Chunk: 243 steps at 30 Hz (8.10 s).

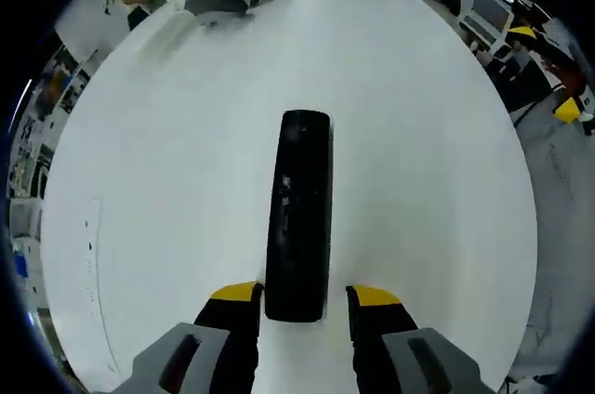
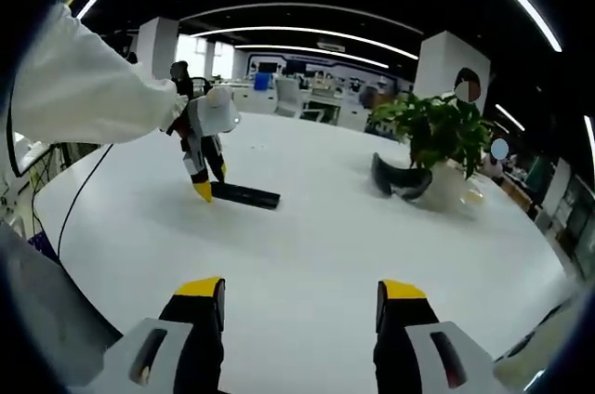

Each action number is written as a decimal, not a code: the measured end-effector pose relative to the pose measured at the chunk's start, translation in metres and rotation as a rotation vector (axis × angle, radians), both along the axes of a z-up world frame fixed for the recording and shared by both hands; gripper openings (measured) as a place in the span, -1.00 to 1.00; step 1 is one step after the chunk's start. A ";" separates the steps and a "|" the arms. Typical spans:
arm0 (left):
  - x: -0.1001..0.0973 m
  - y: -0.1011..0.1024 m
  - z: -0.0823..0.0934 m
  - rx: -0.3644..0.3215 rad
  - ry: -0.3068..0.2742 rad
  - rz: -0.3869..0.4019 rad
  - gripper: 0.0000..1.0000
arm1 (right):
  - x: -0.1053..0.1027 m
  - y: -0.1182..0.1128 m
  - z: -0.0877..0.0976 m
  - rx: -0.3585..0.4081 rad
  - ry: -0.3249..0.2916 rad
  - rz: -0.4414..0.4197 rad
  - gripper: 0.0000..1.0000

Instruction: Press the specified remote control buttons in sequence, fully releasing each button before pressing the next.

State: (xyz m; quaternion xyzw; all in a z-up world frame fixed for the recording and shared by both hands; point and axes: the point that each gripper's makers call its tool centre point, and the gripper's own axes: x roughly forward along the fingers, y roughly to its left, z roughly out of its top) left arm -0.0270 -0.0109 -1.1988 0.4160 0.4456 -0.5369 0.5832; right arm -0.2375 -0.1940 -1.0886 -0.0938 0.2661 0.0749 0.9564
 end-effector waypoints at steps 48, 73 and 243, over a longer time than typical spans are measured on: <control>-0.073 -0.002 -0.001 0.075 -0.027 0.029 -0.53 | 0.000 0.010 0.006 0.012 -0.028 0.054 0.22; -0.112 -0.001 -0.001 0.056 -0.029 0.045 -0.53 | 0.000 0.013 0.011 -0.031 -0.057 0.058 0.26; -0.303 -0.009 0.004 -0.375 -0.080 0.163 -0.51 | -0.055 0.076 -0.096 0.177 0.664 0.357 -1.00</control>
